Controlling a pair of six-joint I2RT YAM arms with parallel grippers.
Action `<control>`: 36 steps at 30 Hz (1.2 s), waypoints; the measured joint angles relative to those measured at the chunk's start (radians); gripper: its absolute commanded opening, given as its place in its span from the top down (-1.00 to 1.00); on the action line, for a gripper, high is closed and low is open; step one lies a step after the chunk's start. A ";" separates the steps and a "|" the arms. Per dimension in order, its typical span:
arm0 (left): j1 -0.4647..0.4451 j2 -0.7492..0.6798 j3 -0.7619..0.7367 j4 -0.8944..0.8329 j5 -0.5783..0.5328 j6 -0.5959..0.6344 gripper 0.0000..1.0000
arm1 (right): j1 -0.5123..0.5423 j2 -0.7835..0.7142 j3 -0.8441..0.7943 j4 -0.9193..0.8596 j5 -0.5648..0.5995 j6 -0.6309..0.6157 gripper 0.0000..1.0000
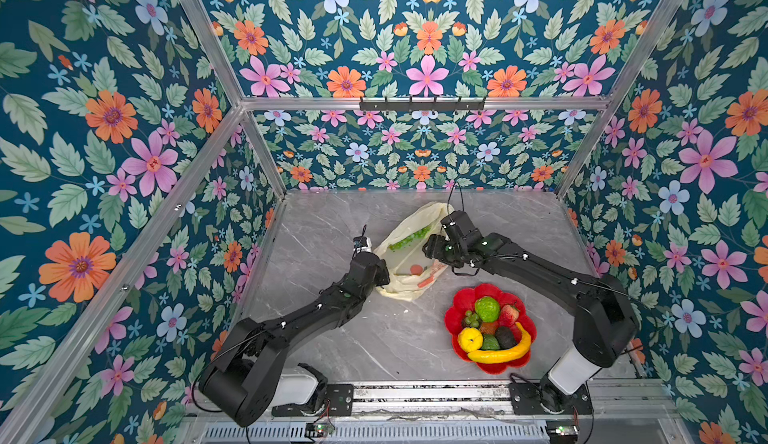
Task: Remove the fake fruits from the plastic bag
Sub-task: 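Move the right gripper into the bag toward the green grapes, then grasp the green grapes inside the bag with the right gripper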
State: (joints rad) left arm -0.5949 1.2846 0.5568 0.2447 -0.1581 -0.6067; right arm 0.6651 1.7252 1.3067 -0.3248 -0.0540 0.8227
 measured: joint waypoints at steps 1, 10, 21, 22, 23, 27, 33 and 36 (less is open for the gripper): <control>-0.001 -0.023 -0.018 -0.011 -0.001 -0.012 1.00 | 0.003 0.029 0.007 0.011 -0.014 0.012 -0.40; -0.046 -0.192 -0.094 -0.133 -0.034 -0.048 1.00 | 0.016 0.187 0.065 0.074 -0.085 0.013 -0.41; -0.174 -0.243 -0.092 -0.227 -0.087 -0.123 1.00 | 0.014 0.304 0.195 0.066 -0.045 0.002 -0.46; -0.183 -0.245 -0.093 -0.227 -0.091 -0.124 1.00 | 0.013 0.311 0.206 0.061 -0.042 0.002 -0.45; -0.193 -0.246 -0.093 -0.229 -0.095 -0.127 1.00 | 0.012 0.319 0.221 0.056 -0.035 0.001 -0.45; -0.229 -0.251 -0.105 -0.230 -0.108 -0.145 1.00 | 0.003 0.357 0.291 0.024 -0.001 -0.007 -0.47; -0.269 -0.269 -0.127 -0.221 -0.129 -0.148 1.00 | -0.019 0.410 0.370 -0.036 0.059 -0.013 -0.54; -0.278 -0.271 -0.136 -0.211 -0.135 -0.148 1.00 | -0.021 0.425 0.400 -0.063 0.084 -0.017 -0.59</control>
State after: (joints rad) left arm -0.8734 1.0138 0.4210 0.0341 -0.2928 -0.7551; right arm 0.6441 2.1502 1.7065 -0.3874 0.0299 0.8055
